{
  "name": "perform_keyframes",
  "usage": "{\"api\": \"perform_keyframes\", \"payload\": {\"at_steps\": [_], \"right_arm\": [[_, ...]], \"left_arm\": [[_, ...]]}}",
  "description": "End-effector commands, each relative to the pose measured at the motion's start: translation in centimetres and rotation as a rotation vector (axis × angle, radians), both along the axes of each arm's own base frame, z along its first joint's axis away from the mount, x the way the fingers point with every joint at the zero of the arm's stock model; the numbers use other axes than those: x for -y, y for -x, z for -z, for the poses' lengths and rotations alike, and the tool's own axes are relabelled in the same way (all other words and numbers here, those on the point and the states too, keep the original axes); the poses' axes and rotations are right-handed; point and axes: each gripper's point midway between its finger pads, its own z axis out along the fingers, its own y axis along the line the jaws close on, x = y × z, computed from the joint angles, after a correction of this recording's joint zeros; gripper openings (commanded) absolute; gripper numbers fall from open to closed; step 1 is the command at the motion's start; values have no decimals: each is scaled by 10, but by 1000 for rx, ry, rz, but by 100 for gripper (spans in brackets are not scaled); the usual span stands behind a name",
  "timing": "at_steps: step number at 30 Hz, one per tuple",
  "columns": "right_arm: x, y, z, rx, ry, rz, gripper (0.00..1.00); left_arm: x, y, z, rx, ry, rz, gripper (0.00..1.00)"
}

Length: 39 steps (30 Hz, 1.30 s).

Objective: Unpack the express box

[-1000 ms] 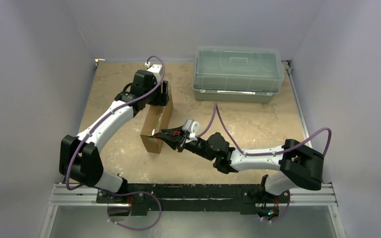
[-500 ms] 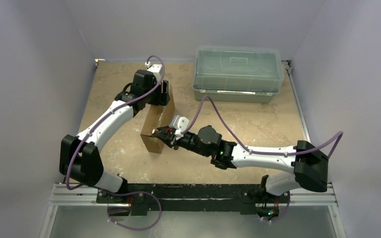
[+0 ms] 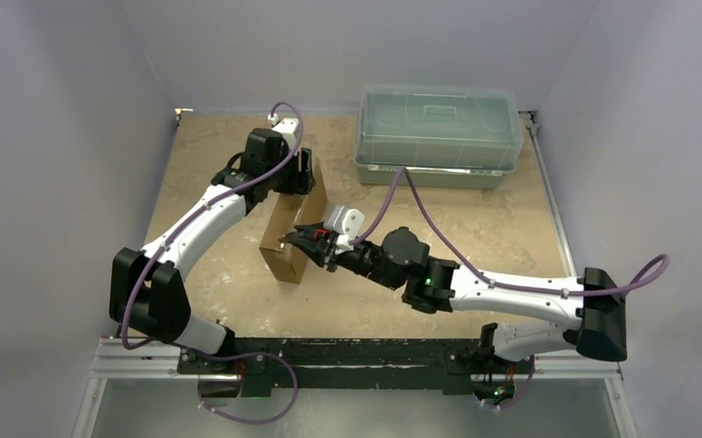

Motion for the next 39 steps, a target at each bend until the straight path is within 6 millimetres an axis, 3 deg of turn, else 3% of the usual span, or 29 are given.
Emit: {"api": "perform_keyframes", "payload": {"at_steps": [1,4,6,9,17,24,26,33,39], "right_arm": [[2,-7,-53,11,-114,55,0],[9,-4,-61,8,-134,61,0],[24,-7,-66,2,-152,101,0],[48,-16,-52,-24,-125,194,0],[151,-51,-4,-132,-41,637,0],[227,-85,32,-293,-15,914,0],[233,-91,38,-336,-19,902,0],[209,-86,49,-418,32,765,0],[199,-75,35,-421,-35,656,0]], "left_arm": [[-7,8,22,-58,-51,22,24],[-7,9,22,-59,-51,24,24],[-6,9,21,-57,-48,28,24],[-3,10,18,-51,-39,44,24],[15,20,15,-9,-88,163,25],[44,48,8,77,-184,376,25],[52,59,2,113,-186,450,26],[73,98,-17,234,-94,640,28],[88,122,-2,195,-84,765,30]]}}
